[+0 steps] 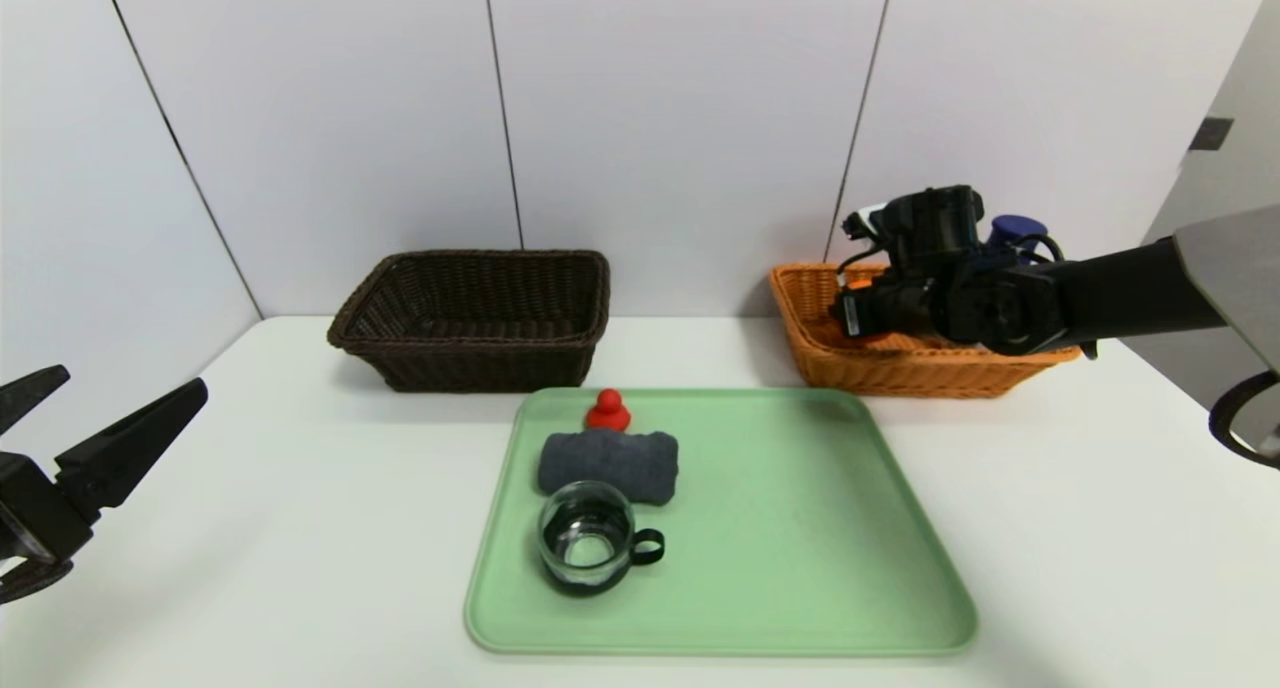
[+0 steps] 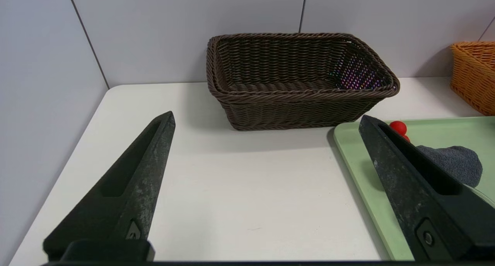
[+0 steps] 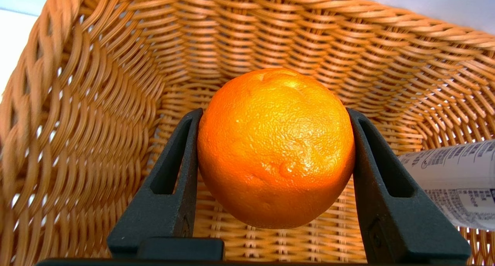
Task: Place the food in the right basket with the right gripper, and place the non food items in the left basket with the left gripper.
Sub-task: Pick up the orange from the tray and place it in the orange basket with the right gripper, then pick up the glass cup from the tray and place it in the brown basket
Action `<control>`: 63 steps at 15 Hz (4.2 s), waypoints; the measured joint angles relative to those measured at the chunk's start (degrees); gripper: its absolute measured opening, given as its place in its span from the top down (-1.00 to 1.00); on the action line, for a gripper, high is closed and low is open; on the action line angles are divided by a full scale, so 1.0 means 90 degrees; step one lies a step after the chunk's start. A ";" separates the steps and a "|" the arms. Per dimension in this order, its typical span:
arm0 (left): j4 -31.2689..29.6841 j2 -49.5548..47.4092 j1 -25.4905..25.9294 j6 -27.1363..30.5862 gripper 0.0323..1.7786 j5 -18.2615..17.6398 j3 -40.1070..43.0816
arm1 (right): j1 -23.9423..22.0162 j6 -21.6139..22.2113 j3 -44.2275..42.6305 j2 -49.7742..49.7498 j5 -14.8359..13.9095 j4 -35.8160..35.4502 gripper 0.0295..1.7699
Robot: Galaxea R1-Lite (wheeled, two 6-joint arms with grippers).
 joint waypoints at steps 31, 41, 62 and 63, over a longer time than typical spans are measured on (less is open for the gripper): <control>0.0007 -0.0022 0.0000 0.0015 -0.90 -0.0027 0.0004 | 0.0643 -0.0062 0.0194 -0.1088 -0.0026 -0.0289 -0.89; 0.0236 -0.0038 -0.0004 0.0104 -0.90 -0.0057 -0.0211 | 0.0291 -0.0417 0.2341 -0.4039 0.0005 -0.0685 -0.91; 0.1422 0.1433 -0.3015 0.2063 -0.90 -0.0253 -0.1252 | -0.0335 -0.0410 0.7538 -1.0294 0.0336 0.0485 -0.91; 0.1411 0.1504 -0.3087 0.1956 -0.90 -0.0272 -0.1157 | -0.0331 -0.0446 0.7528 -1.0392 0.0413 0.0568 -0.91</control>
